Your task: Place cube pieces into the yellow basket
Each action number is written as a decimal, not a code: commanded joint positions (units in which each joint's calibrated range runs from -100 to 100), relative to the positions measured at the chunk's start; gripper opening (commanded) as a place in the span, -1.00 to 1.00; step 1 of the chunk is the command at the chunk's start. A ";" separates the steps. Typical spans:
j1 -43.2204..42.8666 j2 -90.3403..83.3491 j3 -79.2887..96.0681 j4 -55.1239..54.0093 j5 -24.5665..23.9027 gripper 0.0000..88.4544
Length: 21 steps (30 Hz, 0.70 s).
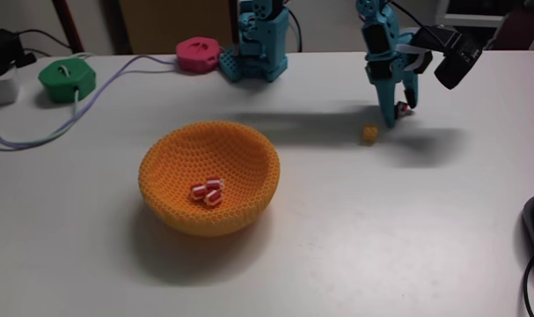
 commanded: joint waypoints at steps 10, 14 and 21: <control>6.84 -4.87 -23.08 37.78 5.47 -0.95; 12.99 -6.77 -36.94 55.86 8.89 -0.95; 9.36 -7.33 -34.25 51.86 2.83 -0.49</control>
